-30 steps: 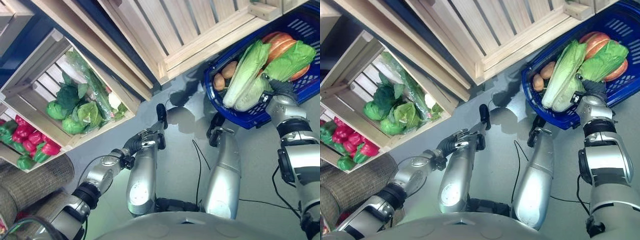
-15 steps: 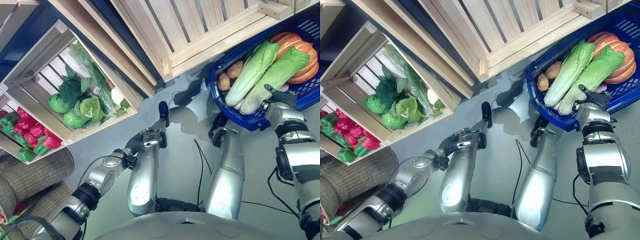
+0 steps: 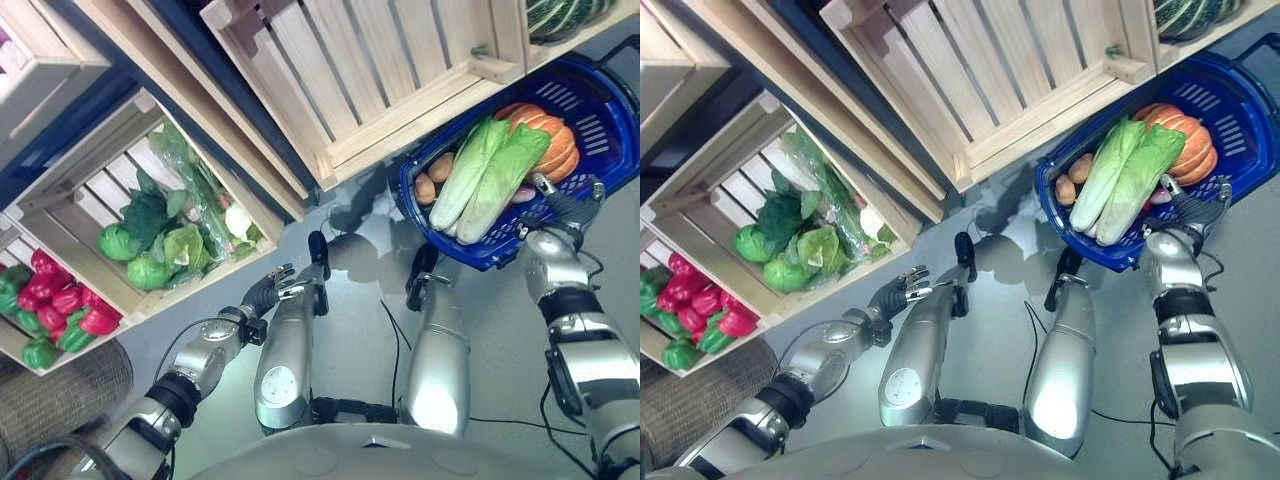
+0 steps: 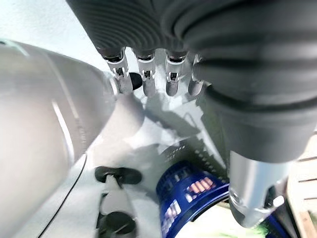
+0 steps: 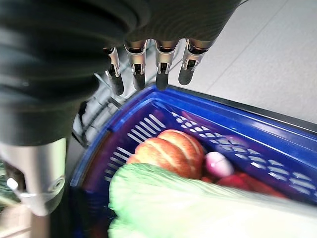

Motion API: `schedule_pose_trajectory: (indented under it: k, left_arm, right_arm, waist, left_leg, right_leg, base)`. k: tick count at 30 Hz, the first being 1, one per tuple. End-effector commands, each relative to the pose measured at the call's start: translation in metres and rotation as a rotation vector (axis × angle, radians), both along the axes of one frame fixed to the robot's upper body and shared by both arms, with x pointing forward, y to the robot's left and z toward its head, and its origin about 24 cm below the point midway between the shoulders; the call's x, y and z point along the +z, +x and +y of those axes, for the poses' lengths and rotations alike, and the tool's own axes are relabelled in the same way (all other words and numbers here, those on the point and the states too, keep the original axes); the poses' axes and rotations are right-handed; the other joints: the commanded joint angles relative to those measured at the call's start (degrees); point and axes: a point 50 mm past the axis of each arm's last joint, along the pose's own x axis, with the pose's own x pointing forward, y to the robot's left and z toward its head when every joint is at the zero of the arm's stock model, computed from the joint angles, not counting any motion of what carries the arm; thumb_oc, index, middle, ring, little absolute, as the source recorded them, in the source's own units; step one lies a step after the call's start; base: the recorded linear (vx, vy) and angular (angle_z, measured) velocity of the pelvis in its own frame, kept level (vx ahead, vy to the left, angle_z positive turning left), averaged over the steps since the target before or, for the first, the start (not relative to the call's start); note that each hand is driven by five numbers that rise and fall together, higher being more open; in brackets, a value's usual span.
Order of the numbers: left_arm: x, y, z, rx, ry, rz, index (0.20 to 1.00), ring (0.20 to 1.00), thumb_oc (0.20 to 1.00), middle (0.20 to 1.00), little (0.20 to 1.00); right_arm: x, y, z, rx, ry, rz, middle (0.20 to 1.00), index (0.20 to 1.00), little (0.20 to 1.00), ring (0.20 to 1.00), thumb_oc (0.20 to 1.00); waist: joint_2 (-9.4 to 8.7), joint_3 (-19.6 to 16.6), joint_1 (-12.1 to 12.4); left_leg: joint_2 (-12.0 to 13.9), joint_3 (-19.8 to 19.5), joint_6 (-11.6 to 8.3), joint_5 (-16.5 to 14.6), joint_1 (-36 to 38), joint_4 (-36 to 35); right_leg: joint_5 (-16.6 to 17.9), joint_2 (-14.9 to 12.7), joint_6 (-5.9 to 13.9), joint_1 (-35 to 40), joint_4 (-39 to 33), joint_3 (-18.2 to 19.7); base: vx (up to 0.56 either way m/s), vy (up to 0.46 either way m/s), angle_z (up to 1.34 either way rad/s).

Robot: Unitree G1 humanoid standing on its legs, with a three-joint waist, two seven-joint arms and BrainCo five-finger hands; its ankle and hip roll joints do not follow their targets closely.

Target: Pick up fruits and vegetables into the basket

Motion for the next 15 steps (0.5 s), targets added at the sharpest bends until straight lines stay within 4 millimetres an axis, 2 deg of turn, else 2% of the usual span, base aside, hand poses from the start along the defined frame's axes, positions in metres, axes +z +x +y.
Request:
schedule_pose_trajectory:
  k: [1,2,5,7,9,11,15]
  left_arm:
    - [-0.019,-0.027,0.022,0.062,0.076,0.064,1.0,1.0,1.0,1.0,1.0]
    - [-0.024,-0.031,0.026,0.084,0.081,0.082,1.0,1.0,1.0,1.0,1.0]
    - [-0.037,-0.046,0.036,0.144,0.112,0.128,1.0,1.0,1.0,1.0,1.0]
    - [-0.042,-0.051,0.04,0.165,0.123,0.142,1.0,1.0,1.0,1.0,1.0]
    - [-0.051,-0.063,0.046,0.218,0.122,0.184,1.0,1.0,1.0,1.0,1.0]
    - [-0.056,-0.069,0.05,0.237,0.136,0.207,1.0,1.0,1.0,1.0,1.0]
    - [-0.068,-0.083,0.053,0.253,0.167,0.29,1.0,1.0,1.0,1.0,1.0]
  right_arm:
    - [-0.003,-0.015,0.012,0.053,-0.064,-0.113,1.0,1.0,1.0,1.0,1.0]
    - [-0.01,-0.021,0.017,0.089,-0.076,-0.101,1.0,1.0,1.0,1.0,1.0]
    - [-0.033,-0.037,0.035,0.207,-0.094,-0.03,1.0,1.0,1.0,1.0,1.0]
    - [-0.043,-0.043,0.041,0.258,-0.098,0.004,1.0,1.0,1.0,1.0,1.0]
    - [-0.064,-0.055,0.054,0.366,-0.081,0.112,1.0,1.0,1.0,1.0,1.0]
    - [-0.079,-0.061,0.063,0.46,-0.072,0.202,1.0,1.0,1.0,1.0,1.0]
    - [-0.13,-0.087,0.088,0.648,0.065,0.474,1.0,1.0,1.0,1.0,1.0]
  waist:
    - [-4.54,-0.9,-2.78]
    - [-5.28,-1.16,-3.01]
    - [-7.17,-5.08,-3.34]
    - [-7.75,-6.68,-3.37]
    - [-8.78,-10.29,-3.3]
    - [-9.25,-12.12,-3.17]
    - [-10.47,-16.88,-2.32]
  left_leg:
    - [-0.43,0.99,1.35,-8.27,6.02,2.97]
    - [-0.29,1.05,1.21,-8.16,8.28,2.06]
    - [-0.06,1.28,0.88,-8.08,12.59,-0.81]
    - [-0.02,1.53,0.81,-8.18,14.24,-1.97]
    - [-0.11,2.29,0.77,-8.23,17.83,-4.69]
    - [-0.15,2.63,0.74,-8.29,19.54,-5.87]
    - [-0.24,3.18,0.8,-8.29,23.18,-8.76]
  right_leg:
    - [2.22,2.57,1.3,7.89,-7.8,0.23]
    - [2.55,2.75,1.59,10.59,-9.36,0.31]
    - [3.41,2.9,2.55,15.94,-13.84,0.41]
    - [3.66,2.92,3.04,17.73,-15.22,0.43]
    - [4.55,2.7,4.25,21.2,-18.06,0.36]
    - [5.0,2.56,4.72,22.72,-19.24,0.19]
    - [6.24,2.49,5.55,26.0,-22.15,-0.5]
  base:
    - [0.06,0.061,-0.09]
    - [0.09,0.066,-0.09]
    - [0.12,0.051,-0.15]
    - [0.1,0.05,-0.15]
    - [0.13,0.078,-0.09]
    - [0.1,0.063,-0.02]
    - [0.1,0.042,-0.01]
